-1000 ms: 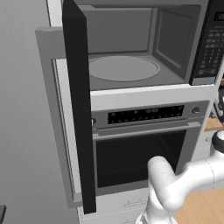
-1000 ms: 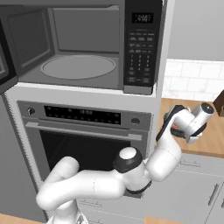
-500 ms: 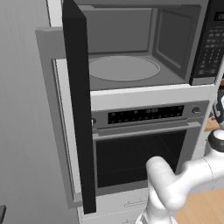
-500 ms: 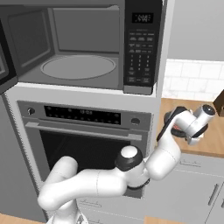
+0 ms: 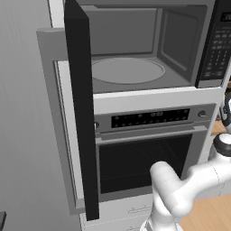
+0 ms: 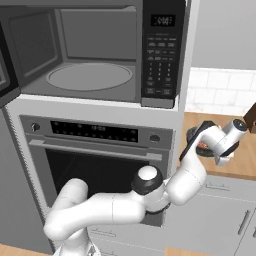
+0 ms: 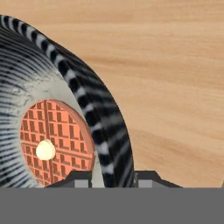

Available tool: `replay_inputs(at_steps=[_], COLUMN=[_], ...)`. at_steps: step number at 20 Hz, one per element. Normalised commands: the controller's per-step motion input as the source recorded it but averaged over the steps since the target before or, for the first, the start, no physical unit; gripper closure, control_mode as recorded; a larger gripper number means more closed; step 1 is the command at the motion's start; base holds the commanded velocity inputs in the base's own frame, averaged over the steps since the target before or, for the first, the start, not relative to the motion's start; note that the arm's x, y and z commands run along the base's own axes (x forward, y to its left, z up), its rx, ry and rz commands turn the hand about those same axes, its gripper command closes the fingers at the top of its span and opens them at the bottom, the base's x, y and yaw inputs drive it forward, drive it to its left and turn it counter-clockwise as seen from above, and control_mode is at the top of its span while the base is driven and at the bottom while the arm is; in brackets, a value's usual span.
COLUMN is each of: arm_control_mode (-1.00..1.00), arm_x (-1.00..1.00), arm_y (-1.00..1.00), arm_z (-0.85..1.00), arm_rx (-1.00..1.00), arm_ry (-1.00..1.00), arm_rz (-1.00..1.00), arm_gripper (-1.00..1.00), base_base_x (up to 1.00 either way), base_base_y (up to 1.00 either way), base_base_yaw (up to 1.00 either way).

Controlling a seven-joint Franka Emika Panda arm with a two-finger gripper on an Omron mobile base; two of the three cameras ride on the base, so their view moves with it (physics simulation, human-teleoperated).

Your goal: Open the microwave, place the bowl with waffle inside the microwave, then close the microwave door and turn it on.

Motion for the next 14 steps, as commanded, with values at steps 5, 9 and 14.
replay_inputs(at_steps=[5, 9, 14], arm_control_mode=[-1.0, -1.0, -1.0], arm_x=[-0.07, -0.73, -0.73], arm_y=[0.0, -0.32, -0.39], arm_z=[0.0, 0.04, 0.37], arm_rx=[0.0, 0.0, 0.0], arm_ry=[0.0, -0.01, -0.03], arm_rz=[0.0, -0.07, -0.2], arm_gripper=[1.0, 1.0, 1.0], base_base_x=[0.0, 0.0, 0.0], base_base_y=[0.0, 0.0, 0.0], base_base_yaw=[0.0, 0.0, 0.0])
